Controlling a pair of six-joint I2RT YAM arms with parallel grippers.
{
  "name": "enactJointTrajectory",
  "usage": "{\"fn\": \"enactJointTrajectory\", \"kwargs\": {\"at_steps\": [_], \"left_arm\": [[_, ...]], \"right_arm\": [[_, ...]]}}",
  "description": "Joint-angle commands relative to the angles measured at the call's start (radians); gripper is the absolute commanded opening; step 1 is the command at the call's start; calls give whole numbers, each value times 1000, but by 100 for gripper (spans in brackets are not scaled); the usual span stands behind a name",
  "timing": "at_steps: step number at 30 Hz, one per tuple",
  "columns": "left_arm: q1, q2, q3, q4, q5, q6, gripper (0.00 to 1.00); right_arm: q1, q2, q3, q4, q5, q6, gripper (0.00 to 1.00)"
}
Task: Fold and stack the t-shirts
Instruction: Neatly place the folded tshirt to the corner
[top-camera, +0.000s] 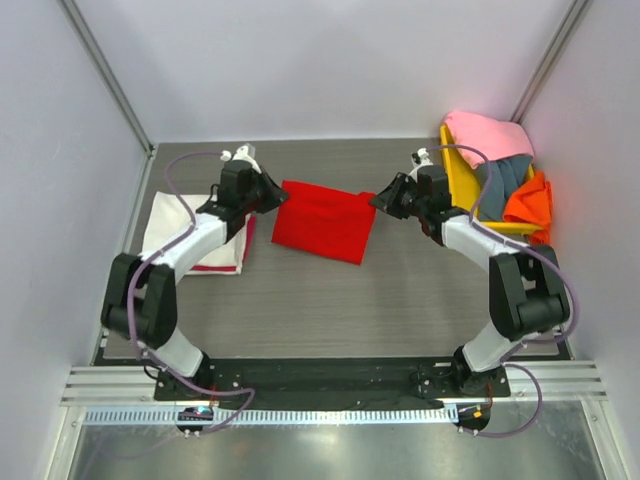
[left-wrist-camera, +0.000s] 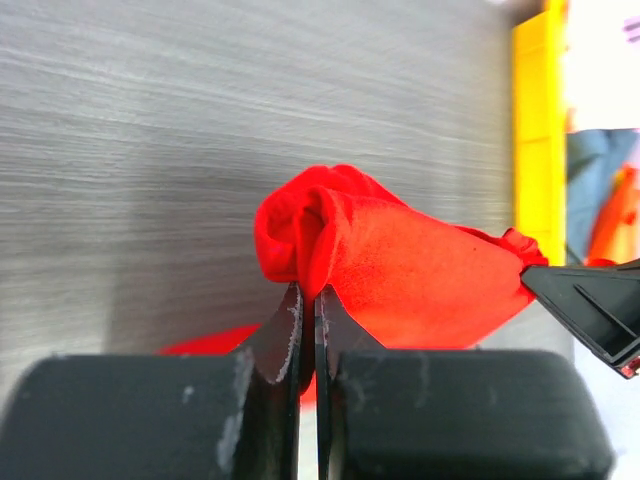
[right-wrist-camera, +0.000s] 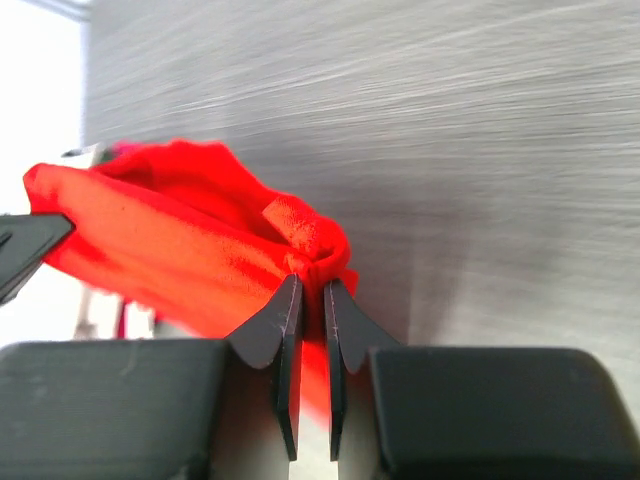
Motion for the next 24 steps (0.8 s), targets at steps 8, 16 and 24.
{"fn": "enactJointTrajectory", "kwargs": {"at_steps": [8,16,24], "left_arm": [[13,-366,-44,-227,-79,81,0],[60,-599,37,-520,-234,107,0],[322,-744,57,-718,-246,130,0]], "right_arm": [[118,-349,-27,-97,51,-44,1],[285,-434,93,-196,123,-35,1],[552,-333,283,-242,252,-34,1]]}}
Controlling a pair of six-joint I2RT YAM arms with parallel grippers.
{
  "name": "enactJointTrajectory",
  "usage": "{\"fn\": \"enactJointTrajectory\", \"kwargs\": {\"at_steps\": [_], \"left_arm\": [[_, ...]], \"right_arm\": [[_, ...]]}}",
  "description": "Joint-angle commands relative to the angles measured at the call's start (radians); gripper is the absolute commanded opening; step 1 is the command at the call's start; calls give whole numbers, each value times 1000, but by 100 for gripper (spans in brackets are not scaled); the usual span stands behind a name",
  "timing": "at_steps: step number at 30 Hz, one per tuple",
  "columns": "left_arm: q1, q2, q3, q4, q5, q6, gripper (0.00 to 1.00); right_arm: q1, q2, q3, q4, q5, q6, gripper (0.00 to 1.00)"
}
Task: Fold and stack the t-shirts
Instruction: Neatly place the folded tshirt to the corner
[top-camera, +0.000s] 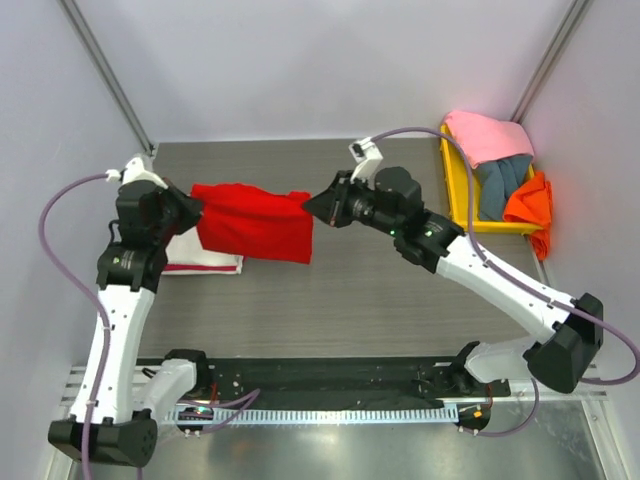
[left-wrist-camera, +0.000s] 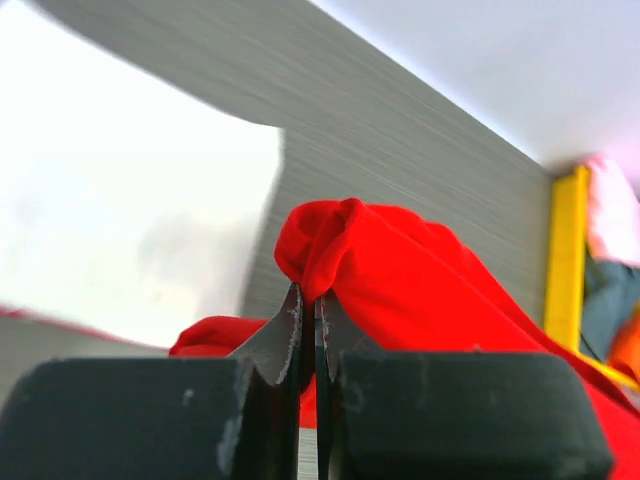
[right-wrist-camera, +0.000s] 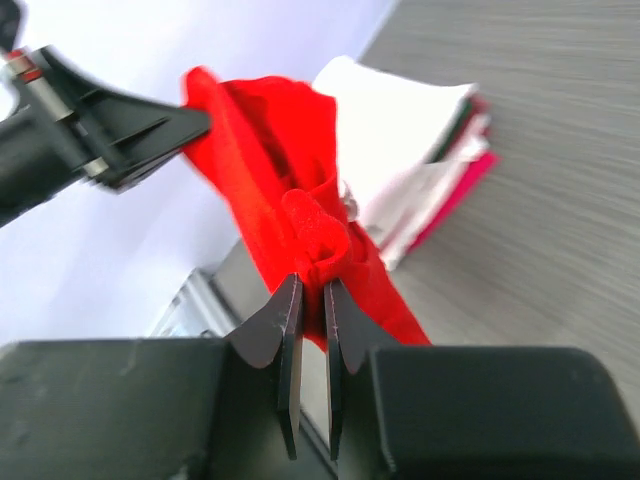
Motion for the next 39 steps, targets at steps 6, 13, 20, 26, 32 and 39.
{"fn": "enactJointTrajectory", "kwargs": {"at_steps": [6,13,20,26,32,39], "left_arm": [[359,-20,57,-159,-39,96,0],[606,116,68,-85,133,96,0],[638,231,129,-54,107,85,0],[649,299,181,-51,110,84,0],[649,336,180,-30,133,73,0],[649,389,207,-13,153,62,0]], "right_arm": [[228,207,241,-20,144,-14,1],[316,431,442,-12,219,13,1],[317,577,562,-12,211,33,1],[317,645,642,-44,218,13,1],[294,697,702,-60,205,16,1],[262,734,740,-72,181,26,1]]}}
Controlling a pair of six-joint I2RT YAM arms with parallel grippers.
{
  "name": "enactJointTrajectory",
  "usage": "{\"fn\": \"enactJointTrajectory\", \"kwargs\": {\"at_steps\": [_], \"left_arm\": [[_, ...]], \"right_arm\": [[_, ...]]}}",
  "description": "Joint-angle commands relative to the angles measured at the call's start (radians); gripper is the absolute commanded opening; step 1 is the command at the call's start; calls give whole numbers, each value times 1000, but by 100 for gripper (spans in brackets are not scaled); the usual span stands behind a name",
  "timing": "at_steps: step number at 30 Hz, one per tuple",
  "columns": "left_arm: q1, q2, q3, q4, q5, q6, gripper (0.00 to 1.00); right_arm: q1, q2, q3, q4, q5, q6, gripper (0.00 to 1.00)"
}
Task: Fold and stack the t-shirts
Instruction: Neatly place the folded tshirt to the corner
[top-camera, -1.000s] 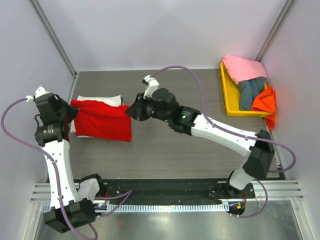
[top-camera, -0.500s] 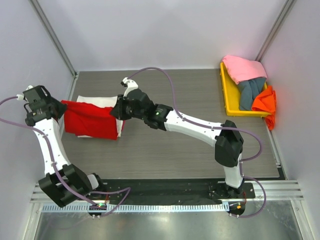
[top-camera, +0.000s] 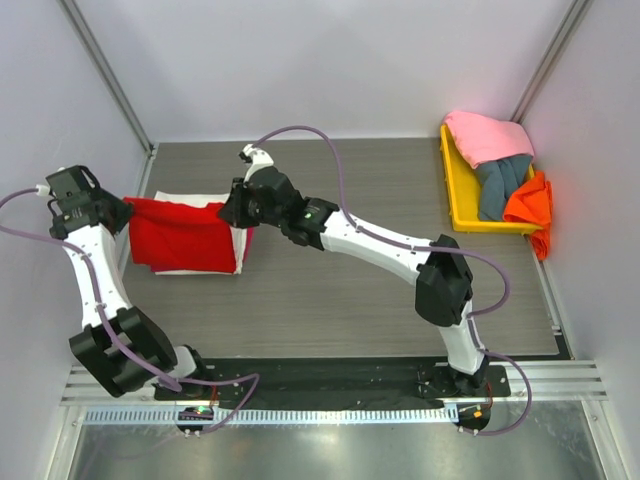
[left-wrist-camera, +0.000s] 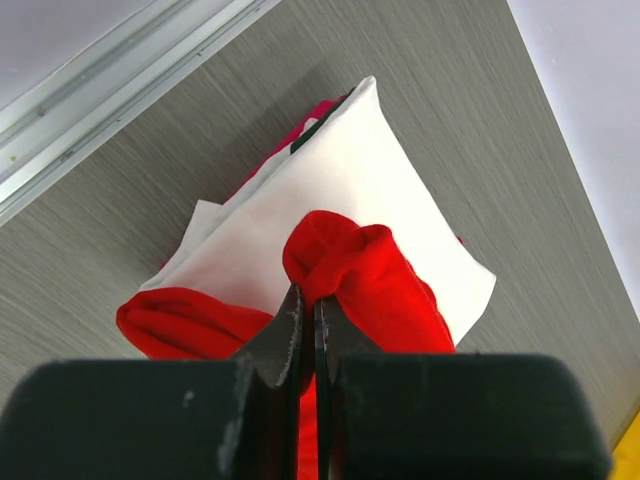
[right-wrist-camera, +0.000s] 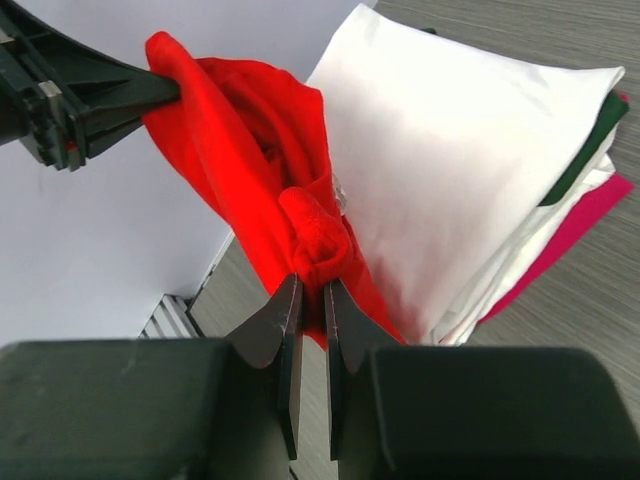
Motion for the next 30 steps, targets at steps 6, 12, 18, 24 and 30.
{"fn": "enactJointTrajectory", "kwargs": {"at_steps": [6,12,18,24,30], "left_arm": [[16,77,67,112,24,-23,0],[16,126,87,130,45,-50,0],[7,231,123,158,58,-87,0],[-28,393,218,170,53,-109,0],[-73,546,303,224,88,-132,39]], "right_arm": [[-40,54,99,7,-24,11,1],[-77,94,130,7,-63,17,1],[-145,187,224,-10,-143,41,1],[-186,287,328,-28,-184,51,1],[-231,438,455,-30,-209,75,23]]}}
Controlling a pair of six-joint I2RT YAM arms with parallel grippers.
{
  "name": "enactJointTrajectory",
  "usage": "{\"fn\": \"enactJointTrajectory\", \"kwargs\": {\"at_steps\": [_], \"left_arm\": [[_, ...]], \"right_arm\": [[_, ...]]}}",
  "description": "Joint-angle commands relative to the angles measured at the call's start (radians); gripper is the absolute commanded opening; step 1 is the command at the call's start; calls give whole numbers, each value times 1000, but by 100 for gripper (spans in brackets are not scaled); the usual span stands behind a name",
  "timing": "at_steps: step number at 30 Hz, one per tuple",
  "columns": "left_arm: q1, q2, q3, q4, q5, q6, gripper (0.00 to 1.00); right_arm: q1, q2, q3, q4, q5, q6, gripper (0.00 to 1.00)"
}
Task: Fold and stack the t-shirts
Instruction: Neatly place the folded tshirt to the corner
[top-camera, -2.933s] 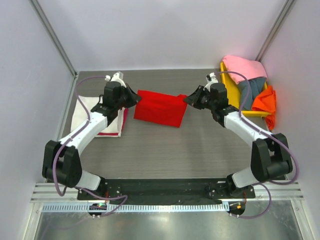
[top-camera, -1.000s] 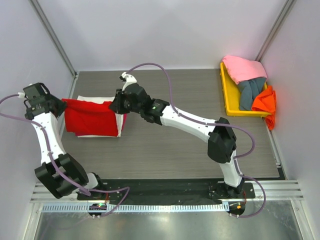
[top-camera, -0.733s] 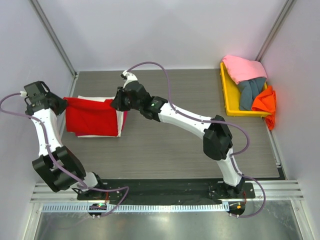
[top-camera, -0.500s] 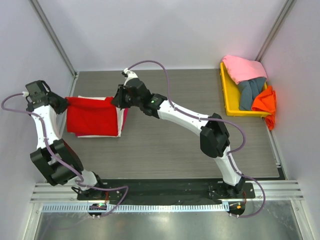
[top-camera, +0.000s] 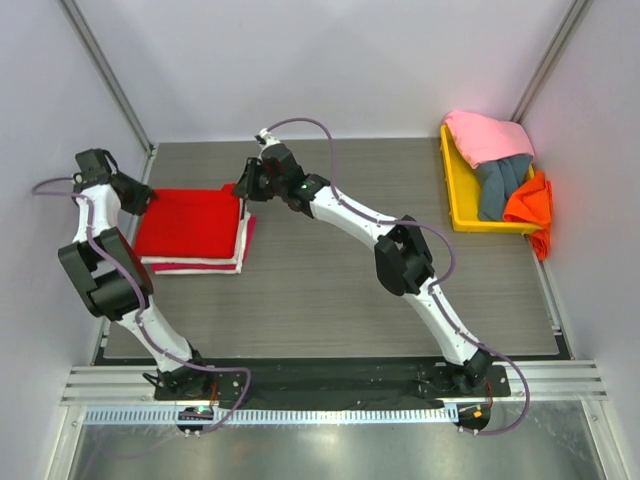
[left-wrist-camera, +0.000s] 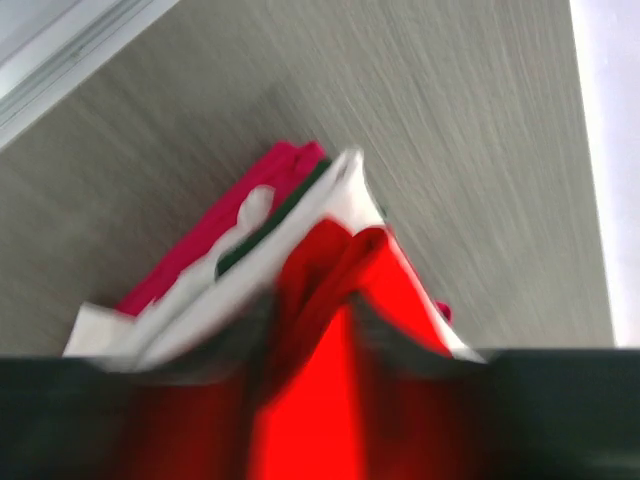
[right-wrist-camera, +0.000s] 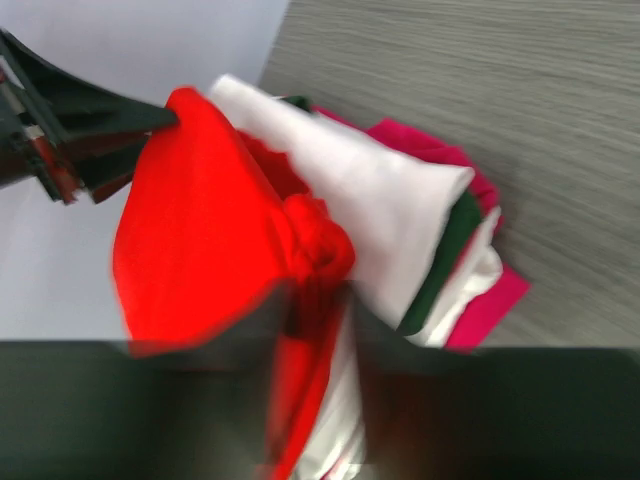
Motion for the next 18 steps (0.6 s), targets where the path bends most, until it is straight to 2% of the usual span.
{"fn": "enactJointTrajectory", "kwargs": {"at_steps": [1,2,3,4,6,8,12,14,17,18], "left_arm": [[-14,56,92,119,2,-26,51],[-19,71,115,118,-1,-30,58],[-23,79,126,118,-3,-28,72],[-25,76,135,116,-4,-23,75],[-26,35,155,98,-23,-11,76],[-25,-2,169,72,-66,16,80],[-33,-82,215,-11,-80,58,80],[-39,-134,220,-51,-83,78,80],[-94,-215,191,-71,-92,110,79],[-144,-236,185,-80,-121,116,79]], "right_arm": [[-33,54,79,3,5,16,58],[-34,62,81,5,21,15,73],[-36,68,81,5,36,7,80],[-42,68,73,3,38,4,86],[-48,31,46,6,35,-8,86],[-54,-60,-68,48,50,-28,86],[-65,-257,-400,218,61,-36,86],[-71,-311,-473,266,47,-40,86],[-74,-406,-586,281,30,-62,85],[-76,-452,-650,283,30,-66,84]]}}
